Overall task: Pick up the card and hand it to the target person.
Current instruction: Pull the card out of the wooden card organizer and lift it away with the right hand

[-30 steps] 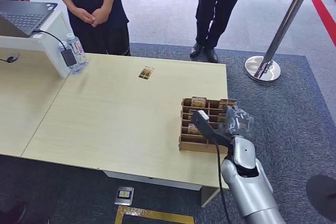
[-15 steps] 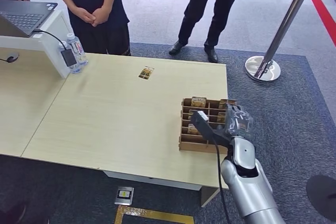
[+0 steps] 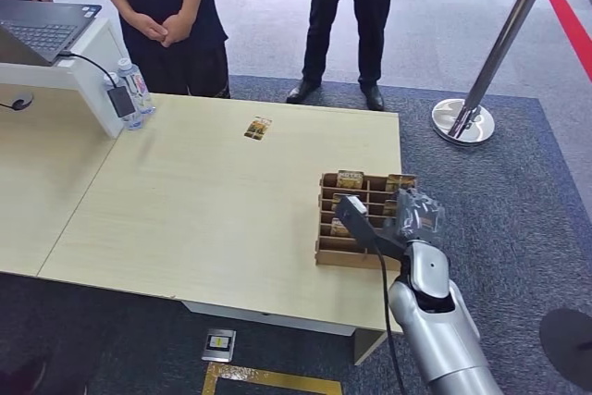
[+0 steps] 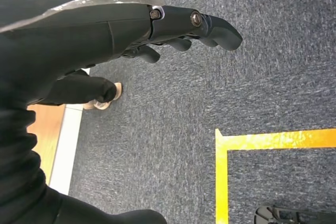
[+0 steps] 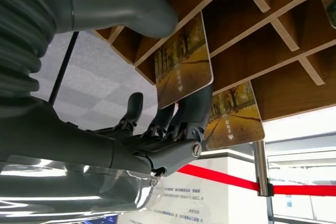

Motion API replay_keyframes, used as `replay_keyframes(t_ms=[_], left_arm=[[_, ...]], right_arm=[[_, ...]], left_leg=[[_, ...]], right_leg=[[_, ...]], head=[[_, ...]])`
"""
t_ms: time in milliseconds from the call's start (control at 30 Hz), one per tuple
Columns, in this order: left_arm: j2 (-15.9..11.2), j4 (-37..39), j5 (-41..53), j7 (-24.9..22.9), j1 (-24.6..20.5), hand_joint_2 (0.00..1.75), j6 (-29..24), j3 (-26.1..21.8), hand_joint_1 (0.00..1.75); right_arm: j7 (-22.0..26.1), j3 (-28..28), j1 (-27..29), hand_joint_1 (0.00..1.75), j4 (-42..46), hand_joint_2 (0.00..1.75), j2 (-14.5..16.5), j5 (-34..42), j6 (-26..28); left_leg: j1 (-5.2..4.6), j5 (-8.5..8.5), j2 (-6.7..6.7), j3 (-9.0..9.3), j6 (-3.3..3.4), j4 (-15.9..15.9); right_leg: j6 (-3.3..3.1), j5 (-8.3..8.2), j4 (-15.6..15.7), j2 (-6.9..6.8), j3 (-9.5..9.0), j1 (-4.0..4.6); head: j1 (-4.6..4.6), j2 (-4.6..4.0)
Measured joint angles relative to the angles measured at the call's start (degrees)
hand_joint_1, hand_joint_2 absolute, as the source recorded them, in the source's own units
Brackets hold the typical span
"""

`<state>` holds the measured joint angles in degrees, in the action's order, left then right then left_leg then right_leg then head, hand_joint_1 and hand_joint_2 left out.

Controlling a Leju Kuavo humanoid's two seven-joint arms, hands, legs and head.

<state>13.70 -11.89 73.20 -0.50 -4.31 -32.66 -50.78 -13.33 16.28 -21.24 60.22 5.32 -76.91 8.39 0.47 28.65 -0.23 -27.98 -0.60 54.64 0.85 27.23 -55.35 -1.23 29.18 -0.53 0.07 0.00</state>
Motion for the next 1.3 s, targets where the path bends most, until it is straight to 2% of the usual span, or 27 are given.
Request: replay_keyframes(t_ms=[167, 267, 833, 1300], left_arm=[[0.00, 0.00, 0.00, 0.00, 0.00, 1.75, 0.01, -0.01, 0.00], [0.00, 0.00, -0.02, 0.00, 0.00, 1.75, 0.01, -0.02, 0.00], [0.00, 0.00, -0.08, 0.00, 0.00, 1.75, -0.19, -0.02, 0.00], [0.00, 0.00, -0.27, 0.00, 0.00, 1.75, -0.19, -0.02, 0.00]], right_arm=[[0.10, 0.00, -0.30, 1.26, 0.00, 1.75, 0.02, 0.00, 0.08], [0.14, 0.00, -0.45, 1.35, 0.00, 1.75, 0.09, 0.01, 0.14], [0.97, 0.00, -0.60, 1.39, 0.19, 1.75, 0.67, 0.15, 0.49], [3.79, 1.61, -2.27, 1.39, 5.08, 1.75, 1.33, 1.69, -0.17]], left_leg=[[0.00, 0.00, 0.00, 0.00, 0.00, 0.00], [0.00, 0.00, 0.00, 0.00, 0.00, 0.00], [0.00, 0.00, 0.00, -0.01, 0.00, 0.00], [0.00, -0.01, 0.00, -0.04, 0.00, 0.00]], right_leg=[[0.00, 0.00, 0.00, 0.00, 0.00, 0.00], [0.00, 0.00, 0.00, 0.00, 0.00, 0.00], [0.00, 0.00, 0.00, 0.00, 0.01, 0.00], [0.00, -0.01, -0.01, 0.00, 0.03, 0.00]], head=[[-0.01, 0.00], [-0.01, 0.00], [-0.01, 0.00], [-0.01, 0.00]])
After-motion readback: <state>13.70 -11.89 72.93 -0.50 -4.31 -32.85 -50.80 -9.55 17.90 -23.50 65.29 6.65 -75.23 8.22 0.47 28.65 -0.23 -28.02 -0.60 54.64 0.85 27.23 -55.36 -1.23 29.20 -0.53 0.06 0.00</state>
